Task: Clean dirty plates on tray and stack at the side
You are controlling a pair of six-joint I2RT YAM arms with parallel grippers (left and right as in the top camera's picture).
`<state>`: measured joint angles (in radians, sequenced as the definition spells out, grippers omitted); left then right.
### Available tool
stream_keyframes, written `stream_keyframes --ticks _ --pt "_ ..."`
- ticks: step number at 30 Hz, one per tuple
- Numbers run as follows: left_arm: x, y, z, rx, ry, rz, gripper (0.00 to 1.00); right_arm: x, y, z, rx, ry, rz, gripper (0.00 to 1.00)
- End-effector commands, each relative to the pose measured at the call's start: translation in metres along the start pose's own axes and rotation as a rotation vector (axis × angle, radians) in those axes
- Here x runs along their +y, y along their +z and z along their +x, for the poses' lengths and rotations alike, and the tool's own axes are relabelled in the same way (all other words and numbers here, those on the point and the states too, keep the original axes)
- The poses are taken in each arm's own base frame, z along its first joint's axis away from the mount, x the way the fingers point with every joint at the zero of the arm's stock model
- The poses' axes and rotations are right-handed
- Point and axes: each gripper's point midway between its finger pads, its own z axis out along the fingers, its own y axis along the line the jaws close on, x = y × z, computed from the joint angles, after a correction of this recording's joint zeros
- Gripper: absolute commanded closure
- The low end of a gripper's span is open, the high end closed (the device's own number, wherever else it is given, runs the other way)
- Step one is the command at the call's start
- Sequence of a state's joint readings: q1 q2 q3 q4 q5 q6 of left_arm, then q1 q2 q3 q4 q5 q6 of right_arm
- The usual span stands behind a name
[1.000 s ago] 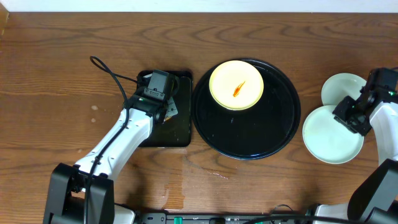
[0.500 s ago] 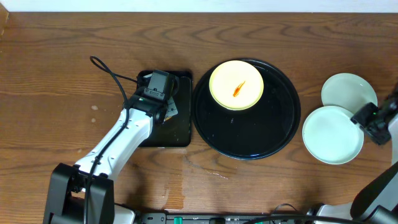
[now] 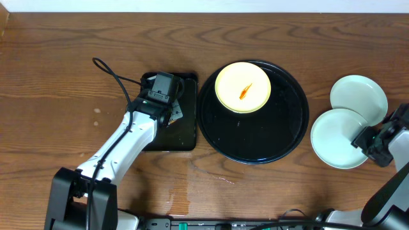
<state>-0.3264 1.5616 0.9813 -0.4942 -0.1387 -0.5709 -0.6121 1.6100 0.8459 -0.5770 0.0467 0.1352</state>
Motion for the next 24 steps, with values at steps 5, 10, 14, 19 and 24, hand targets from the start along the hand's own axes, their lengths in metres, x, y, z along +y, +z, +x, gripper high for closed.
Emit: stream_keyframes --ticks 5,10,14,19,24 --pt "0.004 -0.001 -0.002 -0.011 0.010 -0.017 0.87 0.007 0.015 0.019 0.018 -0.015 -0.055 0.75" --pt "0.004 -0.001 -0.002 -0.011 0.010 -0.017 0.87 0.006 0.020 0.027 0.026 -0.012 -0.055 0.83" --pt "0.004 -0.001 -0.002 -0.011 0.010 -0.017 0.87 0.009 0.022 0.035 0.047 -0.012 -0.074 0.91" --pt "0.004 -0.001 -0.002 -0.011 0.010 -0.017 0.87 0.020 0.022 0.041 0.065 -0.010 -0.142 0.99" --pt "0.004 -0.001 -0.002 -0.011 0.010 -0.017 0.87 0.033 0.020 0.040 0.066 -0.009 -0.217 0.99"
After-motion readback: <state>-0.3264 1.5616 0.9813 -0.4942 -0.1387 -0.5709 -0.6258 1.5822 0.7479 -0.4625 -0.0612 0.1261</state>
